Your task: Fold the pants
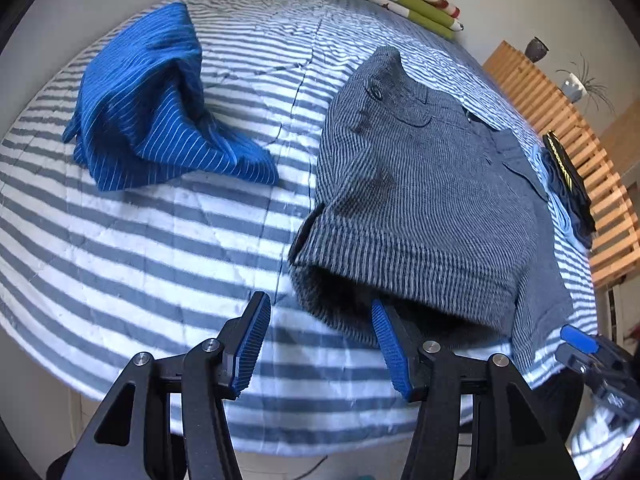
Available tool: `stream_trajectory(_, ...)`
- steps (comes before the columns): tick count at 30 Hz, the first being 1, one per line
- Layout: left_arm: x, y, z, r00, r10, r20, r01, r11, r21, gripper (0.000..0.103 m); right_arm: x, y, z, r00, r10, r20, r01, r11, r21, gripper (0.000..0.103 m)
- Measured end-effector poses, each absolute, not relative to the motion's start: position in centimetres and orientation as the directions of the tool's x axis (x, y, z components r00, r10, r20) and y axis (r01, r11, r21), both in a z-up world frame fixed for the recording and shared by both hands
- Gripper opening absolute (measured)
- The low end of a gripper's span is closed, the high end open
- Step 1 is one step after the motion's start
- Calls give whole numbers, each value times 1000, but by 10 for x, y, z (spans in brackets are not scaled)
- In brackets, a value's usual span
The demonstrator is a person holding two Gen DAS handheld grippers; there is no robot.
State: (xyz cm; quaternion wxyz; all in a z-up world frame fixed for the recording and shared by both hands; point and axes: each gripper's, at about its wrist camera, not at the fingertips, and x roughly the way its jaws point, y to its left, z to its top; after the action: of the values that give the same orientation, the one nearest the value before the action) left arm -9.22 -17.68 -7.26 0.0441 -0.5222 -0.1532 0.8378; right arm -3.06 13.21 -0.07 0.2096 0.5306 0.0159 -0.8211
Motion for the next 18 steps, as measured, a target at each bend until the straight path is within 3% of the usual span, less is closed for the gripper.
stream_trajectory(4, -98, -171, -71, -476, 251, -843, 71, -944, -322, 52, -28, 78, -1, -333, -353, -874, 482, -861, 164, 54)
stream_trajectory(7, -104, -163, -71, -489, 223, -843, 64, -955, -289, 35, -32, 47, -9, -371, -286, -884, 513, -856, 62, 54)
stream_trajectory(9, -109, -164, -73, -485, 225, -845, 77, -952, -297, 13, -39, 37, -16, -411, -220, -885, 495, -869, -15, 54)
stream_trajectory(12, -112, -166, -71, -495, 232, -838, 83, -947, -311, 10, -53, 37, -30, -398, -153, -904, 476, -877, -61, 53)
stream_trajectory(16, -113, -164, -53, -519, 208, -829, 60, -959, -278, 9, -65, 42, -39, -378, -95, -921, 452, -887, -94, 6)
stream_trajectory(18, -108, -162, -34, -549, 183, -815, 46, -968, -248, 8, -69, 57, -31, -343, -143, -928, 436, -900, -23, 2)
